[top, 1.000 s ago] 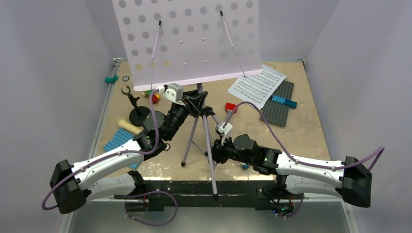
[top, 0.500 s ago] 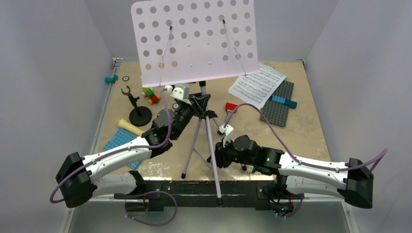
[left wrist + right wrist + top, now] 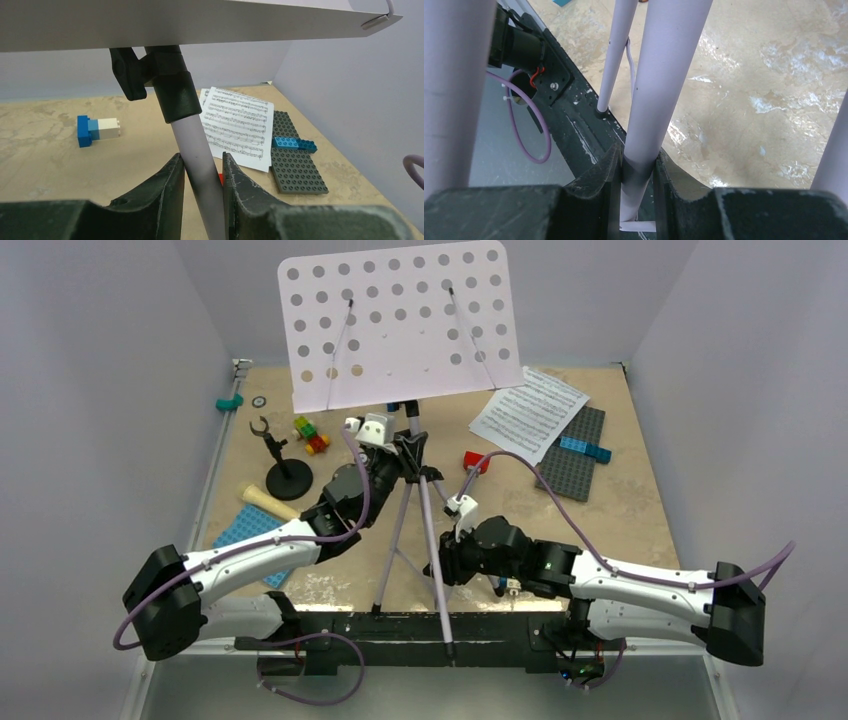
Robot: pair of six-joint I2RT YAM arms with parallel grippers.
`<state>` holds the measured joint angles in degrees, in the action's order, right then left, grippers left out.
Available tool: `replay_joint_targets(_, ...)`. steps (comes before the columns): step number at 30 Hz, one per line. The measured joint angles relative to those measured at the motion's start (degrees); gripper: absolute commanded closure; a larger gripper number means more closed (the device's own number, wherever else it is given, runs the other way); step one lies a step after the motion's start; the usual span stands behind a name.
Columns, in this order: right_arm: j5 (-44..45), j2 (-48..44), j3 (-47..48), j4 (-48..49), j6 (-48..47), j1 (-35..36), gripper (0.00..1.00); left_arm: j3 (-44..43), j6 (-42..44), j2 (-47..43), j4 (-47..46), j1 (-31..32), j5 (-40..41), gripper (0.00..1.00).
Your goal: Pack up the instrument practice props
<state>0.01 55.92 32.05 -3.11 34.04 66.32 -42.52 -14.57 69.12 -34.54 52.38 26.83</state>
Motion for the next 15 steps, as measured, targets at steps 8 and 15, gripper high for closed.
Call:
replay_joint_targets(8, -1.14, 1.86, 2.6, 0.04, 0.42, 0.02, 1.0, 0.37, 2.36, -1.75, -0.17, -0.48, 1.7, 1.0)
replay_joint_targets(15, -1.77, 1.75, 2.6, -2.62, 1.51, 0.13, 1.0, 2.78, -0.37, -0.48, -2.14, -0.57, 1.75, 1.0)
